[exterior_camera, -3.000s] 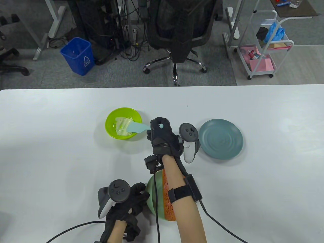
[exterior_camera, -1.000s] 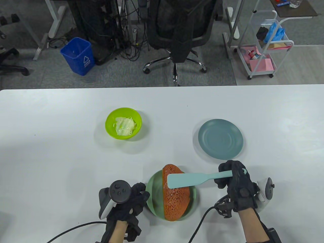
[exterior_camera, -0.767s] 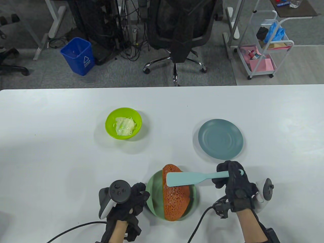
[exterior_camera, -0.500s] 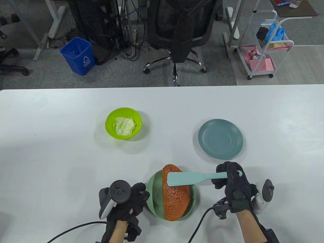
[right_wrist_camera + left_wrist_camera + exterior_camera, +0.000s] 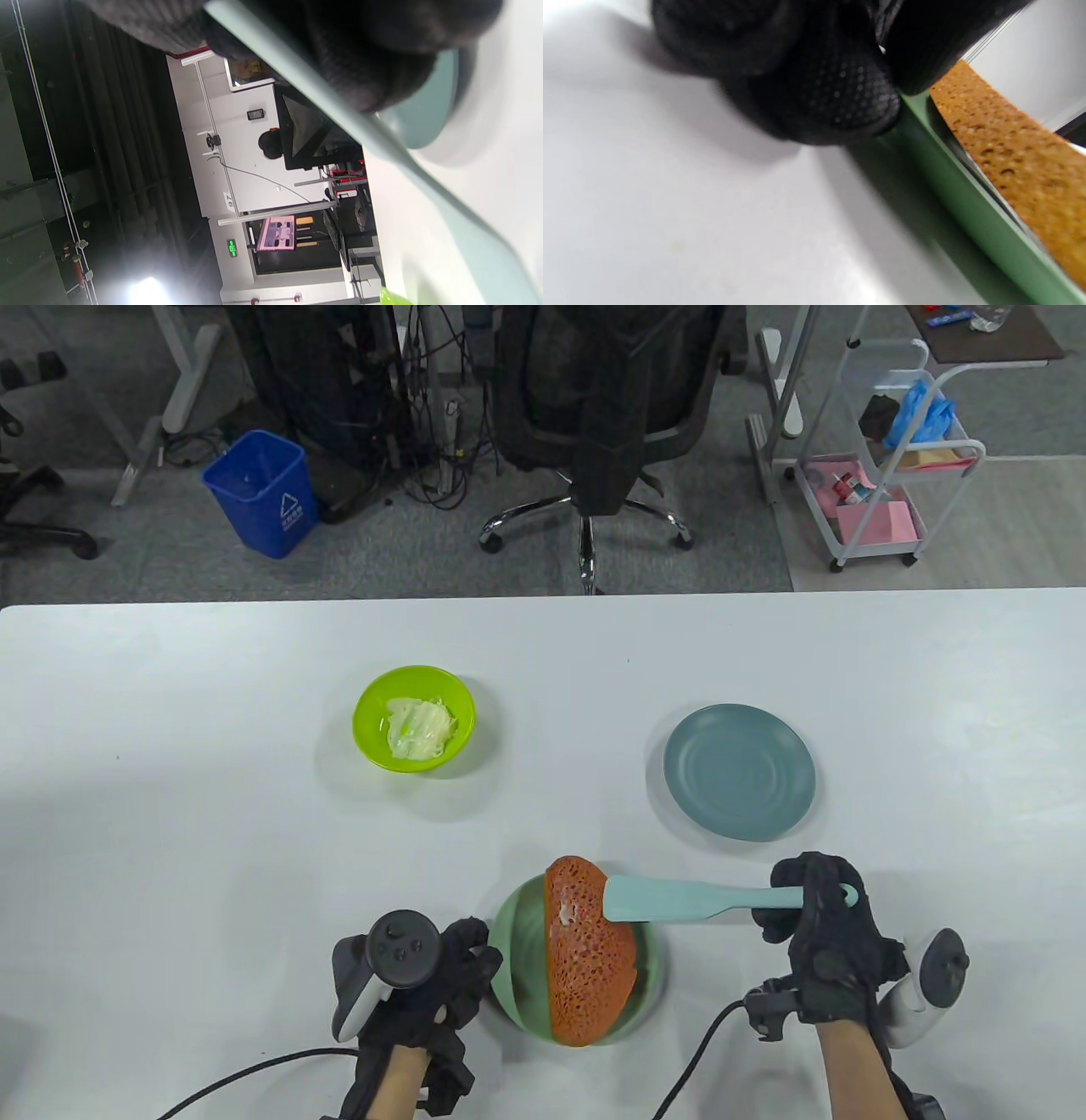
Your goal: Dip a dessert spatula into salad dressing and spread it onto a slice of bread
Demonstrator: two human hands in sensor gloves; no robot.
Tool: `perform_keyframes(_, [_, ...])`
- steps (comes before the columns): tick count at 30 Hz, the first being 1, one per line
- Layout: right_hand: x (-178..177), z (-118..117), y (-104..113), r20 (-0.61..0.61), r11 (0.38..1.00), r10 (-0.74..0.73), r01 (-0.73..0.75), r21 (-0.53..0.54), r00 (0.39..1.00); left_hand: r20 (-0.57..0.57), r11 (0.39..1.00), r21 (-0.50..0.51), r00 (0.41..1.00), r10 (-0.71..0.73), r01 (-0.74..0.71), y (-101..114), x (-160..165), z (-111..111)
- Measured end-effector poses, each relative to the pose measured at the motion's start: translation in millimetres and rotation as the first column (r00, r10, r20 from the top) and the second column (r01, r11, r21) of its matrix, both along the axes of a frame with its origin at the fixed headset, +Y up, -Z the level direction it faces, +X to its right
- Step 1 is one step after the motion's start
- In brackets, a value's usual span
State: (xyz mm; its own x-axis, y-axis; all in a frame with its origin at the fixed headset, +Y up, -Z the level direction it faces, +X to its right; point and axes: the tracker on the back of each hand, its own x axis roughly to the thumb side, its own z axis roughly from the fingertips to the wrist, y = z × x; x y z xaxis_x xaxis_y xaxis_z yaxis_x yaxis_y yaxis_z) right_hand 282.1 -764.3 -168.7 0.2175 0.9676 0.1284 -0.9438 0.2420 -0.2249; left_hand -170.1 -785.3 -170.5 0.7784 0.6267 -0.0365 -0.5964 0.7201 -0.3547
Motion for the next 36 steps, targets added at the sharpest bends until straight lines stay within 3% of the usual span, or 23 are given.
perform_keyframes(6, [10.2,2.2,-2.1,0.014,0.999,-0.048,0.048,0.009,0.999,0.000,1.000,0.000,1.000,0.000,0.000,0.0,0.0,0.0])
perform_keyframes(12, [-3.0,-2.2,-4.7,-0.063,0.997,-0.049,0.052,0.061,0.997,0.000,1.000,0.000,1.000,0.000,0.000,0.0,0.0,0.0])
perform_keyframes(20, [-29.8,-3.1,-9.5,-0.195,0.995,-0.097,0.096,-0.014,0.976,0.000,1.000,0.000,1.000,0.000,0.000,0.0,0.0,0.0])
perform_keyframes(29, [-38.7,-3.8,-11.1,-0.218,0.999,-0.011,0.003,-0.036,0.976,0.000,1.000,0.000,1.000,0.000,0.000,0.0,0.0,0.0])
perform_keyframes(36, [-37.1,5.1,10.5,-0.134,0.989,0.145,-0.146,0.007,0.980,0.000,1.000,0.000,1.000,0.000,0.000,0.0,0.0,0.0])
